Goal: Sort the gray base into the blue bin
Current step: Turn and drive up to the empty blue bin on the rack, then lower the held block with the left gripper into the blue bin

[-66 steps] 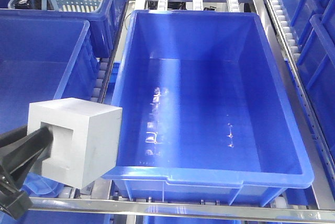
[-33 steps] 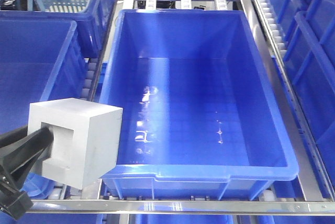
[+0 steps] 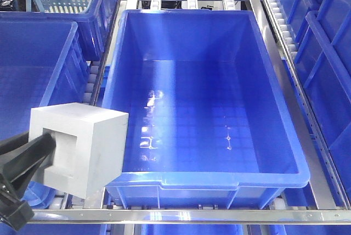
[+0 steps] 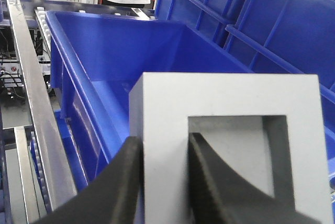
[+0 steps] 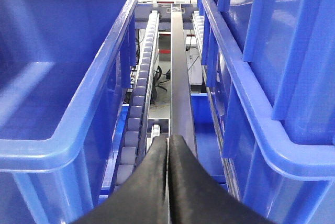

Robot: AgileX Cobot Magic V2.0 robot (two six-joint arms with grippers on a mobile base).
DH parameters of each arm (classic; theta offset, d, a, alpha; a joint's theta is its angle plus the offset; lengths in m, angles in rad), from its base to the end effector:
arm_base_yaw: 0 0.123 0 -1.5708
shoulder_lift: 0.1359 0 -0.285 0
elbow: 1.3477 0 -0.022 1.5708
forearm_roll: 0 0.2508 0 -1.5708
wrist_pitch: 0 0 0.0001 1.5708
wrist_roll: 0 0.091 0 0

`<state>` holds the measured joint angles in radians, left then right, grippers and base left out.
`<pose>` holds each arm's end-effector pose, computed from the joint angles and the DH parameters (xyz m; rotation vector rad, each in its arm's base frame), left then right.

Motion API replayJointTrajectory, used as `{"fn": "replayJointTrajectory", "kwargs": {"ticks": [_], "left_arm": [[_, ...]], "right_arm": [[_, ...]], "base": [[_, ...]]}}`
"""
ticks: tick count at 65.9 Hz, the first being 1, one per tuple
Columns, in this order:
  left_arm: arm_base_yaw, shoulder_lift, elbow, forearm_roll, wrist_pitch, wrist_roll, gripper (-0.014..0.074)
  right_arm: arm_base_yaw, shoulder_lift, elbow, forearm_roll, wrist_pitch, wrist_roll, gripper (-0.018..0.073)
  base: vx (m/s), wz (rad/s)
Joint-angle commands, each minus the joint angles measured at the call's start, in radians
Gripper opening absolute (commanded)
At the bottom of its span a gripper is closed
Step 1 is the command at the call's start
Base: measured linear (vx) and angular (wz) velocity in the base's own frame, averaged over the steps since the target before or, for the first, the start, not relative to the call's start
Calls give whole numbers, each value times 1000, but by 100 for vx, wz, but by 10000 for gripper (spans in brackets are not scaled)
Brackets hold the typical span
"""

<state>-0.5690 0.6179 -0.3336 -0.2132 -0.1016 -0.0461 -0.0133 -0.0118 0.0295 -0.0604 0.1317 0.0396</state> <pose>0.1131 -0.0700 0.2815 0.2474 1.6866 -0.6044 0.0567 -0.0015 0.1919 0.0004 1.6329 -0.0322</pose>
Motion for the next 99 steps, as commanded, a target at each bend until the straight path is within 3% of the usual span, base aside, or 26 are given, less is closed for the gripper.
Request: {"fn": "replayJointTrajectory", "kwargs": {"ticks": [1, 17, 29, 39, 48, 59, 99], "left_arm": [[-3, -6, -35, -4, -96, -6, -6], [-3, -6, -35, -4, -98, -6, -6], [-3, -6, -37, -8, -161, -7, -6], [-3, -6, -44, -8, -155, -8, -6], [-3, 36, -148, 3, -87, -4, -2], [-3, 225, -362, 77, 62, 11, 5], [-3, 931, -911, 76, 267, 12, 25]], "right_arm": [[-4, -12, 15, -6, -74, -6, -9], [-4, -12, 15, -6, -74, -6, -9], [-3, -12, 15, -6, -74, -6, -9], [-3, -12, 15, -6, -74, -6, -9], [-3, -12, 15, -6, -74, -6, -9], [-3, -12, 15, -6, -74, -6, -9], [-3, -12, 15, -6, -74, -6, -9]], "base": [[0, 0], [0, 0], [0, 0], [0, 0], [0, 0], [0, 0], [0, 0]]}}
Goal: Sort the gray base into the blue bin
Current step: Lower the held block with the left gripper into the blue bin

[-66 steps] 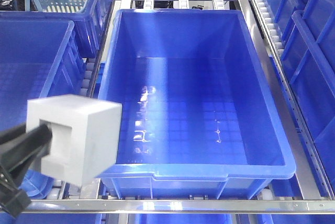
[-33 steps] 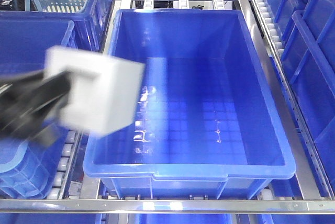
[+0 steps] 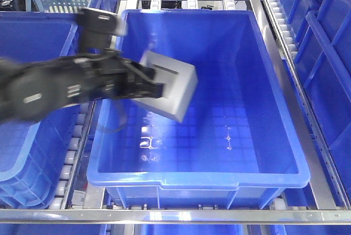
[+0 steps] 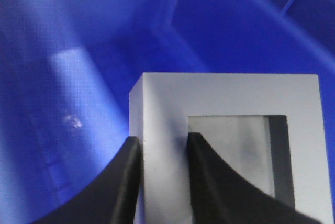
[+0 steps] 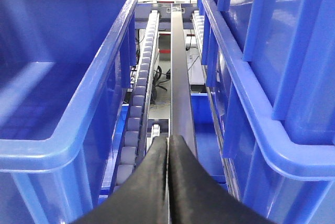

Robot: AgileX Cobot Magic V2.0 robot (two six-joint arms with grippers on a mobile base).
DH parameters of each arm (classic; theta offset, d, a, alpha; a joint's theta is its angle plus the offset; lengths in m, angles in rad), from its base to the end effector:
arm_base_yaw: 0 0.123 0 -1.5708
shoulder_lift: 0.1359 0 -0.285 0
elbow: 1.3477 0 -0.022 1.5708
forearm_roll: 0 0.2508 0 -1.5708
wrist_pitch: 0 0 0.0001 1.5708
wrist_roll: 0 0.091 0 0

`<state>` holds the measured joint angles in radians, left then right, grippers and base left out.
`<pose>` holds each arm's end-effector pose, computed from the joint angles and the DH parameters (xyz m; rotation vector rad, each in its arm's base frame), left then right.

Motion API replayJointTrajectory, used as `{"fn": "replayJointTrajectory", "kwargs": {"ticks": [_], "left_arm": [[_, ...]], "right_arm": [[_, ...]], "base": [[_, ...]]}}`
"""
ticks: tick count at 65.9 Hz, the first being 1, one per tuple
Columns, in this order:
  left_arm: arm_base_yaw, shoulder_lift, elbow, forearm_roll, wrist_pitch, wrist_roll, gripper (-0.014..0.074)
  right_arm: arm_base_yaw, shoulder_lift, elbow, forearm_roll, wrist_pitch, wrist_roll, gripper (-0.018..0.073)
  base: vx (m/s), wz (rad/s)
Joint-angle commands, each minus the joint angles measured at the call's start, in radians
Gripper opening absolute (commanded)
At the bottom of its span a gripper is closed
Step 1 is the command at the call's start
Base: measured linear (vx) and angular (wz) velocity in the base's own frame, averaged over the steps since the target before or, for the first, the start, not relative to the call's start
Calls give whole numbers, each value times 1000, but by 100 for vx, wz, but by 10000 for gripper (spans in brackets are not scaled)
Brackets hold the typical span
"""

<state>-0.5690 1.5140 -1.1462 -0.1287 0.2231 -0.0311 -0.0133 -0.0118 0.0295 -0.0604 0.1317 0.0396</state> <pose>0.2929 -0.1904 0.3149 0.4487 2.0587 -0.4706 0.0567 -0.0015 0.1919 0.0004 1.6329 -0.0322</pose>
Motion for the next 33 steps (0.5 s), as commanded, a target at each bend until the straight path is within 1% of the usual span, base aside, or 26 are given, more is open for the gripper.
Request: {"fn": "replayJointTrajectory", "kwargs": {"ticks": [1, 12, 25, 33], "left_arm": [[-3, 47, -108, -9, -50, -3, 26], [-3, 189, -219, -12, 26, -3, 37], [-3, 297, -292, -14, 71, -3, 63], [-3, 338, -311, -14, 91, -3, 87]], "right_arm": [[-3, -12, 15, -6, -74, -6, -9], [-3, -12, 15, -6, -74, -6, -9], [-3, -12, 15, -6, -74, -6, -9], [-3, -12, 15, -6, -74, -6, -9]], "base": [[0, 0], [0, 0], [0, 0], [0, 0]]}}
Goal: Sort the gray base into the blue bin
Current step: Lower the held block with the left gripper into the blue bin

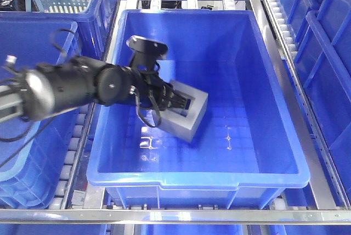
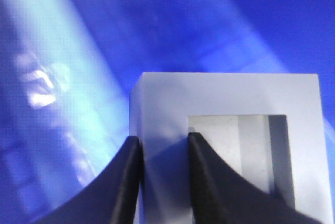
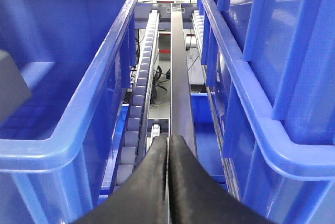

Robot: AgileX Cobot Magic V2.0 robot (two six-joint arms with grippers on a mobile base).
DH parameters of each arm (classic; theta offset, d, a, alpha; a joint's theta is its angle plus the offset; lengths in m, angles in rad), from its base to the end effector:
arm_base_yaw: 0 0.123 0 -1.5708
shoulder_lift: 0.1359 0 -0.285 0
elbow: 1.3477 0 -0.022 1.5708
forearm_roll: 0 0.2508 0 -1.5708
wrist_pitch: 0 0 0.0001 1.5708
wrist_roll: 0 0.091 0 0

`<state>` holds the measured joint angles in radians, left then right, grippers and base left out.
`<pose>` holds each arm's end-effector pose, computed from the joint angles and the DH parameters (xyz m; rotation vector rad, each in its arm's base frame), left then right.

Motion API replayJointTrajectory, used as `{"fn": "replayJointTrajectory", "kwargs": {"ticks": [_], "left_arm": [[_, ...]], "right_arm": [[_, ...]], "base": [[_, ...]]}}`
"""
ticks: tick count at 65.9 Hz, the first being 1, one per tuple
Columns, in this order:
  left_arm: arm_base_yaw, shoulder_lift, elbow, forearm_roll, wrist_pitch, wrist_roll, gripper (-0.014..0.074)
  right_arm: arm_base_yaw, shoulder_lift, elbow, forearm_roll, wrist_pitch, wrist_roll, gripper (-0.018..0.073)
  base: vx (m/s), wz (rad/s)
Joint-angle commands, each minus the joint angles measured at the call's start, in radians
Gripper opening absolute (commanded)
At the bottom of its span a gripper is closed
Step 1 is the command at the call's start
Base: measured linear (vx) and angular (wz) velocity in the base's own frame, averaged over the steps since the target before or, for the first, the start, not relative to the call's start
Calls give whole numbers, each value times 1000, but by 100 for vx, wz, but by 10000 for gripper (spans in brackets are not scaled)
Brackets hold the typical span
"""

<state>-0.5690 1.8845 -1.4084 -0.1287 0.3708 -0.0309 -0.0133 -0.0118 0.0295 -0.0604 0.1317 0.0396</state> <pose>0.3602 -0.2354 0.2424 0.5137 2.3072 -0.4103 0.0567 -0.0015 0.1919 0.0004 1.6329 -0.0322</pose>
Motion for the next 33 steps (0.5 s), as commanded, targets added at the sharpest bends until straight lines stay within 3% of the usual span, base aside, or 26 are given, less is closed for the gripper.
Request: {"fn": "replayJointTrajectory", "kwargs": {"ticks": [1, 12, 26, 33], "left_arm": [[-3, -30, -49, -14, -57, -3, 92], [-3, 5, -49, -15, -44, -3, 166], [-3, 12, -49, -91, -51, -3, 305], [-3, 12, -49, -94, -43, -3, 338]], "right_arm": [[-3, -12, 15, -6, -74, -6, -9], [-3, -12, 15, -6, -74, -6, -9], [-3, -12, 15, -6, -74, -6, -9], [-3, -12, 15, -6, -74, -6, -9]], "base": [[0, 0], [0, 0], [0, 0], [0, 0]]}}
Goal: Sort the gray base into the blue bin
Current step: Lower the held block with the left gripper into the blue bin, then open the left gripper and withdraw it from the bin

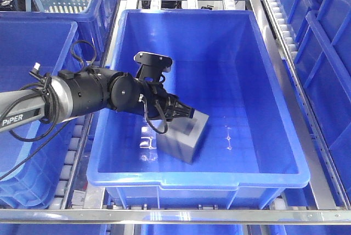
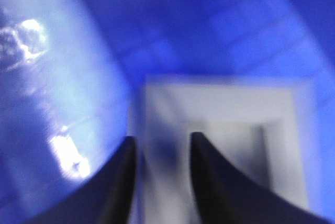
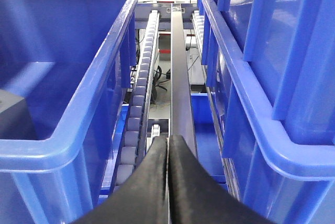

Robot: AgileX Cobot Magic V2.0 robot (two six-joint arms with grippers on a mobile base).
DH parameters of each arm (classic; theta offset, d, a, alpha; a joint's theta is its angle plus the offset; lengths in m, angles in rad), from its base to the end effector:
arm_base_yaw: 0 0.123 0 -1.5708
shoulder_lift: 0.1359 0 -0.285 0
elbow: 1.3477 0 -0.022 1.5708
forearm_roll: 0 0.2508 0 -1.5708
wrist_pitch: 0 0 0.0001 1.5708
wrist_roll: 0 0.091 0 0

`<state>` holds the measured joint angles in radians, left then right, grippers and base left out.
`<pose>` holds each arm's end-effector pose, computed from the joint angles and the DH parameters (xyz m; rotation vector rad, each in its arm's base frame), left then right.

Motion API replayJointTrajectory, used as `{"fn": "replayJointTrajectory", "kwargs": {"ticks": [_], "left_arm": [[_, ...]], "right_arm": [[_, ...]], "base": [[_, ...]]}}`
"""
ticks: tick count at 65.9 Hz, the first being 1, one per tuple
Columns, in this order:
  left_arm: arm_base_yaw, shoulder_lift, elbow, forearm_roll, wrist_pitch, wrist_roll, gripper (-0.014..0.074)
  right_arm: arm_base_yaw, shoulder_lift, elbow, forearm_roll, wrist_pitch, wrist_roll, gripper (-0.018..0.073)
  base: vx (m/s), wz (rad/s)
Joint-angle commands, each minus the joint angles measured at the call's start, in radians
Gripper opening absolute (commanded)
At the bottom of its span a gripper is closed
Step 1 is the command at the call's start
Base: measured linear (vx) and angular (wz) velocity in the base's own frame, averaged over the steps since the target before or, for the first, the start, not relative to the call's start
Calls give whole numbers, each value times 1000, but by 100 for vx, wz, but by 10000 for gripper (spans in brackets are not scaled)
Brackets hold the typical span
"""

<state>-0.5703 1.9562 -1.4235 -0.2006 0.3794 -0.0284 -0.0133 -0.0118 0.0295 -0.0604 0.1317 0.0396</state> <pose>0.3665 -0.2431 0.2156 0.4653 2.3906 -0.4515 0.0567 -0.0015 0.1919 0.0004 1.6329 -0.0322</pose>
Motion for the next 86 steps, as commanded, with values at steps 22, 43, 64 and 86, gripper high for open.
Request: {"fn": "replayJointTrajectory", "kwargs": {"ticks": [22, 43, 64, 86], "left_arm": [[-2, -136, -34, -21, -7, -5, 339], [-2, -219, -4, -11, 81, 46, 339], [-2, -419, 314, -14, -186, 54, 313], [-2, -782, 662, -12, -411, 55, 270]], "right_arm": [[-3, -12, 15, -6, -74, -6, -9], [-3, -12, 15, -6, -74, -6, -9], [-3, -12, 15, -6, -74, -6, -9], [-3, -12, 15, -6, -74, -6, -9]], "base": [[0, 0], [0, 0], [0, 0], [0, 0]]}}
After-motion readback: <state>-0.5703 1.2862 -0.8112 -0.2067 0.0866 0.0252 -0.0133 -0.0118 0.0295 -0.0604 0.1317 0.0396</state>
